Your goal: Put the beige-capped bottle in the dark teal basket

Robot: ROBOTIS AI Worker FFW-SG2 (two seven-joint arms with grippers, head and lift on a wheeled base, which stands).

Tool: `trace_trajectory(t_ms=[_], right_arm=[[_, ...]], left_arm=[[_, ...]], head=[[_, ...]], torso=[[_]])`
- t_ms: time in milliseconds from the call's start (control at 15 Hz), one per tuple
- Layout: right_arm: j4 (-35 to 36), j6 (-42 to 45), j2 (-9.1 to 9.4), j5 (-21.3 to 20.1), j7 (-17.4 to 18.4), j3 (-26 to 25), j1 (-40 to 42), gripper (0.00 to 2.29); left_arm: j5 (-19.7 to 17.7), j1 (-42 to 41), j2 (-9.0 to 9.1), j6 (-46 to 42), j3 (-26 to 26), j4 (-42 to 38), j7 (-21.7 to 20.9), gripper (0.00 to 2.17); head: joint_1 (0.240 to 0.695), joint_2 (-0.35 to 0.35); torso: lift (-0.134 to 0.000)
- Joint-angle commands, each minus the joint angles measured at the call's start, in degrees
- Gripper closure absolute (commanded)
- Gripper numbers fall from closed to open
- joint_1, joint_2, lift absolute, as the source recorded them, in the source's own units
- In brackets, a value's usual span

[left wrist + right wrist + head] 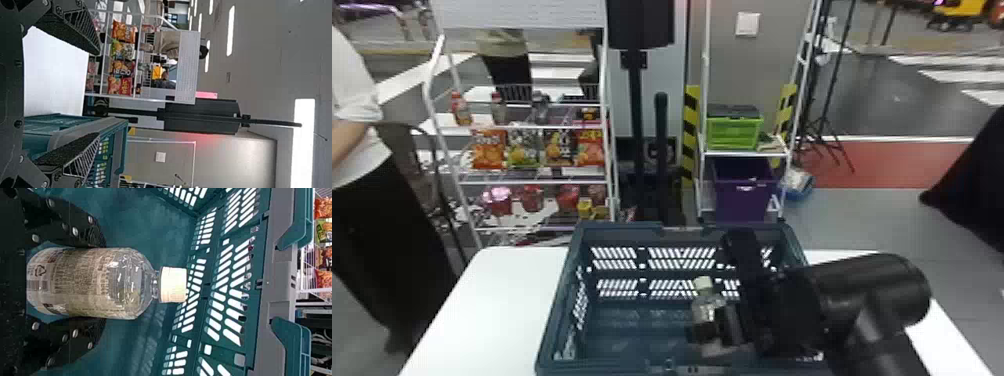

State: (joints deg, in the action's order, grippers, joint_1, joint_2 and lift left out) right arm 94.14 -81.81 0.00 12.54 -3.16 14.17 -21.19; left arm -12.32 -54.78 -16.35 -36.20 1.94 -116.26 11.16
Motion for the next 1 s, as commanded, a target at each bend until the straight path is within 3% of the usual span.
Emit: trace_trajectory(t_ms=[0, 200, 533, 733, 867, 933], right_arm=[[-0.01, -0.06, 0.05, 0.03, 0.00, -0.20, -0.08, 0.00], [2.10, 0.11, 0.05, 1.09, 0.00, -0.29, 0.09, 0.02], [17.83, 3.63, 0.05, 0.65, -0.09, -0.82, 6.33, 0.03], [27.06, 17.16, -3.96, -3.31, -0.09, -0.82, 16.44, 0.03], [32.16, 26.83, -7.73, -3.48, -0.27, -2.05, 24.62, 0.03], [34.01, 31.40, -8.70, -3.48, -0.27, -3.36, 28.66, 0.03]], left_arm=[[-0.07, 0.20, 0.00, 0.13, 0.00, 0.06, 0.00, 0.16], [-0.16, 0.38, 0.00, 0.31, 0.00, -0.02, 0.00, 0.16], [-0.25, 0.38, 0.00, 0.31, -0.18, 0.15, 0.00, 0.16], [-0.34, 0.64, 0.00, 0.31, -0.18, 0.24, 0.00, 0.16], [-0.34, 0.91, 0.00, 0.48, -0.18, 0.24, -0.26, 0.16], [-0.34, 0.99, 0.00, 1.01, -0.18, 0.15, -0.26, 0.16]], head=[[0.499, 0.000], [0.499, 0.000], [0.499, 0.000], [0.499, 0.000], [0.499, 0.000], [0.499, 0.000]], torso=[[0.000], [0.000], [0.000], [0.000], [0.000], [0.000]])
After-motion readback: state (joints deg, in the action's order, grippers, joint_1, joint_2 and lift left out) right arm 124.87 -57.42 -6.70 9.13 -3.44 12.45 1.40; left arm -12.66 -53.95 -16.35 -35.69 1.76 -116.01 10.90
